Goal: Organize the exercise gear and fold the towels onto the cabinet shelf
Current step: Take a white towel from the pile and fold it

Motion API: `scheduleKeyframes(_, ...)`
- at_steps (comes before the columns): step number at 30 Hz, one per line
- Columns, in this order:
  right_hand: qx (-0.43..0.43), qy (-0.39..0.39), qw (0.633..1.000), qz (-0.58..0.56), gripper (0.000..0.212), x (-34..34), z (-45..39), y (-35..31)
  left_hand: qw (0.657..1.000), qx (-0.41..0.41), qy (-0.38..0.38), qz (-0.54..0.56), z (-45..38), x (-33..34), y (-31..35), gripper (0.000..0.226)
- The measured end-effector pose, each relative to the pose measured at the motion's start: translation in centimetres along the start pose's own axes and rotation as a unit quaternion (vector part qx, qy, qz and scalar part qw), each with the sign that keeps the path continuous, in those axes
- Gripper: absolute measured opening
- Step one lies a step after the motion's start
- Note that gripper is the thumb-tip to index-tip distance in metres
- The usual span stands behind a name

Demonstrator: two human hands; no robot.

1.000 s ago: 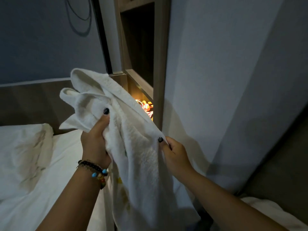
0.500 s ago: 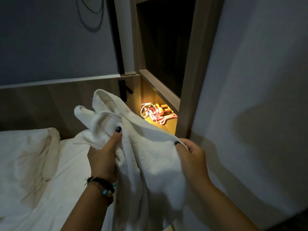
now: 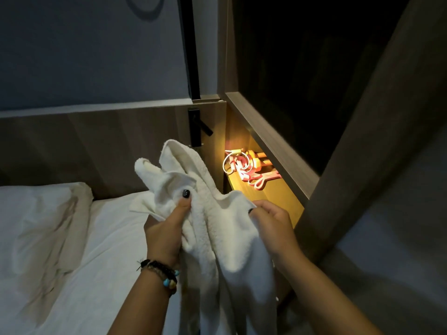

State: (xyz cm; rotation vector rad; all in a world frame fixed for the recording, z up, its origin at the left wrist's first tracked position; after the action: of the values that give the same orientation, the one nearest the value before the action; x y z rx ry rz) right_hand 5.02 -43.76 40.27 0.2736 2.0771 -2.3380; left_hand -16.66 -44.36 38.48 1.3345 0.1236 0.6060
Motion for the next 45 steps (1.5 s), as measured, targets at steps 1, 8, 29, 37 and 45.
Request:
scheduleKeyframes(1, -0.001, -0.013, 1.0, -0.006, 0.016, 0.5, -0.9, -0.2, 1.0, -0.003, -0.009, -0.006, -0.9, 0.6, -0.1, 0.058)
scheduleKeyframes(8, -0.003, -0.058, 0.998, -0.019, 0.043, 4.3, -7.7, -1.9, 0.996, -0.011, -0.087, -0.028, -7.2, 4.4, 0.9, 0.048)
scheduleKeyframes(29, -0.005, -0.051, 0.998, -0.047, 0.027, 3.8, -26.1, -4.5, 0.97, -0.065, -0.227, -0.063, -24.0, 17.1, 3.3, 0.057)
scheduleKeyframes(37, 0.005, 0.076, 0.997, -0.034, 0.027, 5.5, -32.5, -1.7, 0.941, -0.109, -0.313, -0.066, -30.3, 22.3, 2.5, 0.036)
scheduleKeyframes(45, 0.007, 0.171, 0.983, -0.073, 0.028, 6.0, -35.1, 0.5, 0.903, -0.119, -0.406, -0.078, -36.4, 25.9, 0.1, 0.034)
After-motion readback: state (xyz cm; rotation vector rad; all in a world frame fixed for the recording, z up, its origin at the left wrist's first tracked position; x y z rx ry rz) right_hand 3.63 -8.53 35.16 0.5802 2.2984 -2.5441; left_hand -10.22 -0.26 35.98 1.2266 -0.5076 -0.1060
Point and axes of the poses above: each hand's wrist, its own z-axis away from the middle knuckle, its own x-axis out of the palm, y = z × x, the point moved 5 cm from there along -z, towards the middle knuckle
